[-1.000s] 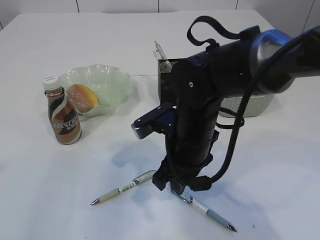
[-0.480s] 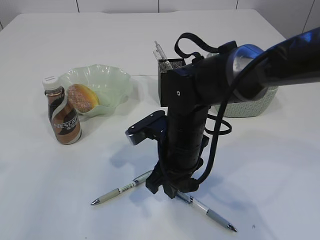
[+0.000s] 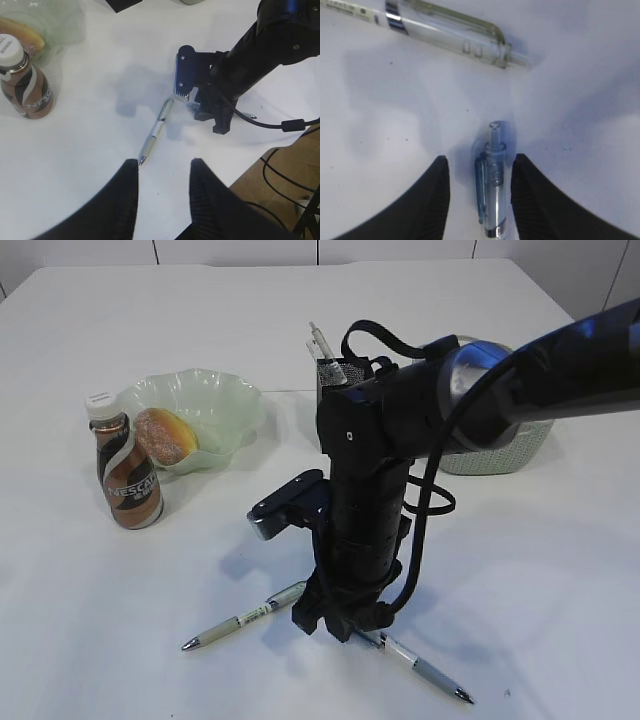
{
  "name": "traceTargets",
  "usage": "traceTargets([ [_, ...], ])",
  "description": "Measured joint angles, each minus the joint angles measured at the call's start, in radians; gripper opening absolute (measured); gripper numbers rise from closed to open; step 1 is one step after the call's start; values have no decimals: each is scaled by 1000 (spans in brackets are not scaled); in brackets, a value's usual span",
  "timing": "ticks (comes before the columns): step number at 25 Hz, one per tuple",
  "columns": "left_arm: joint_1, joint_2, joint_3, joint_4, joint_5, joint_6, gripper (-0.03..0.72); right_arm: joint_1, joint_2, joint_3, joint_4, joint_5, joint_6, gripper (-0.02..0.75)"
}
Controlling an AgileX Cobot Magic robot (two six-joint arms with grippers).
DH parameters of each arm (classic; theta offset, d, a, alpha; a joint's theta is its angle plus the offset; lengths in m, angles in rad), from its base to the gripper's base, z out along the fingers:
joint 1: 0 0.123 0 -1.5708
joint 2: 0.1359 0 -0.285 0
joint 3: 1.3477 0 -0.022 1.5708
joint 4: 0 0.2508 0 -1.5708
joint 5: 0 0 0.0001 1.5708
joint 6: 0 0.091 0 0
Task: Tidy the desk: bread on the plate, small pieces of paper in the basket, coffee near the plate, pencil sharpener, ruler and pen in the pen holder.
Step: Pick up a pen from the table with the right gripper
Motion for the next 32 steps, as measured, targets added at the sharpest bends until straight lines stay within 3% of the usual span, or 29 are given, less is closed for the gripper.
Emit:
traceTargets([
  [32, 0, 0, 0, 2, 0, 0, 239, 0, 21, -1, 7, 41, -131, 334],
])
